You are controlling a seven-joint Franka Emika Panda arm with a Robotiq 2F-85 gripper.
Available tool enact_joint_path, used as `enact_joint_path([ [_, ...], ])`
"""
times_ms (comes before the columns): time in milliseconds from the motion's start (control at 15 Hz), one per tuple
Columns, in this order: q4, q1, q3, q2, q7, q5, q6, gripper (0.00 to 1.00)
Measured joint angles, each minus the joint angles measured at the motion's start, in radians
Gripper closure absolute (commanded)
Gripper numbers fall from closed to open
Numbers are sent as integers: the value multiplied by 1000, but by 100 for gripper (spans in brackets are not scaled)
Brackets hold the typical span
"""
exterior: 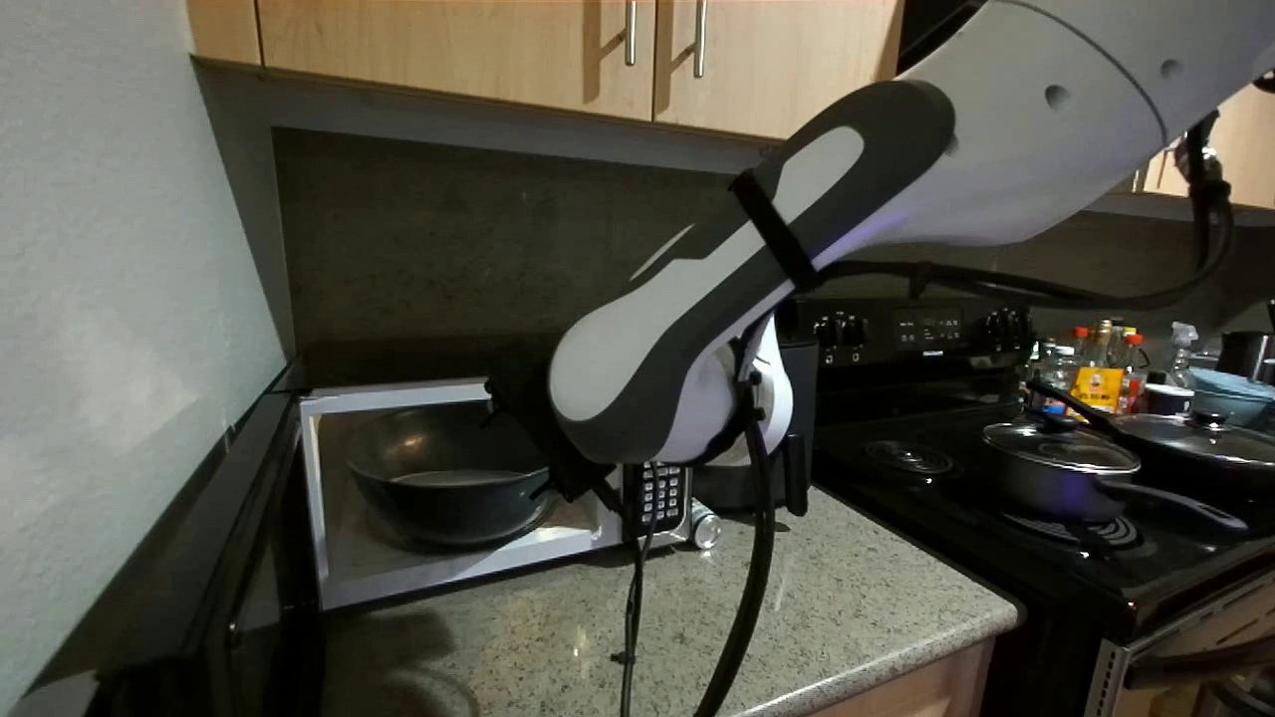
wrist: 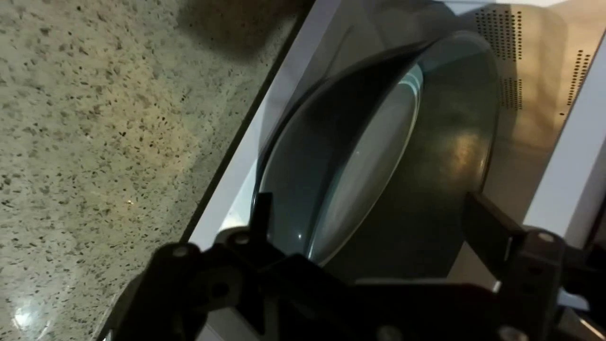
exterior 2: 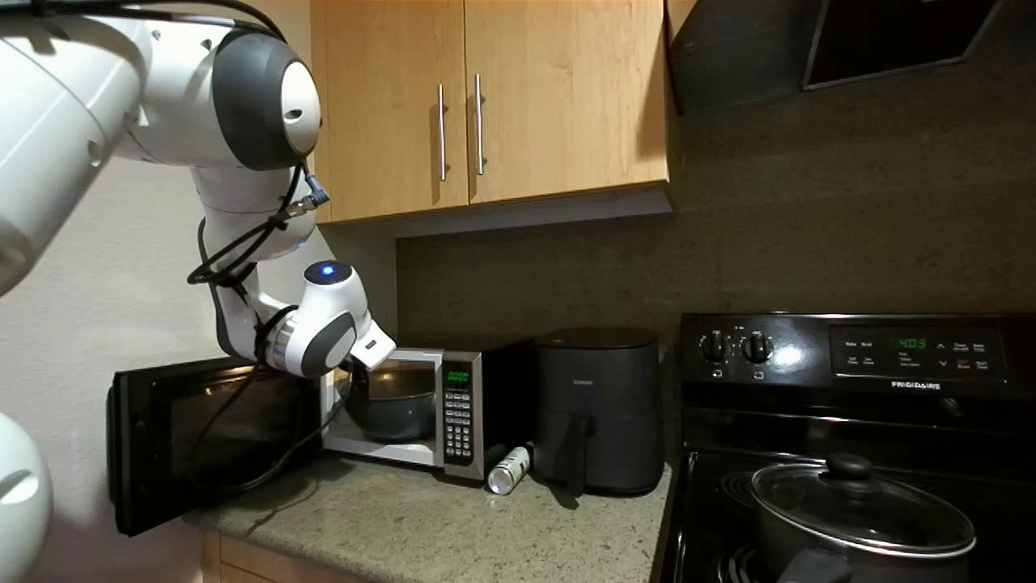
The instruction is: Open the microwave door, place the blue bowl inside the microwave
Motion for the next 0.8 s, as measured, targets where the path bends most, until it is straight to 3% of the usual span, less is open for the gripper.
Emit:
enact_joint_path([
  [400,-51,-9,28,-71,0,38,-60,0],
  [800,-103,-109,157,-138,0,46,-183,0],
])
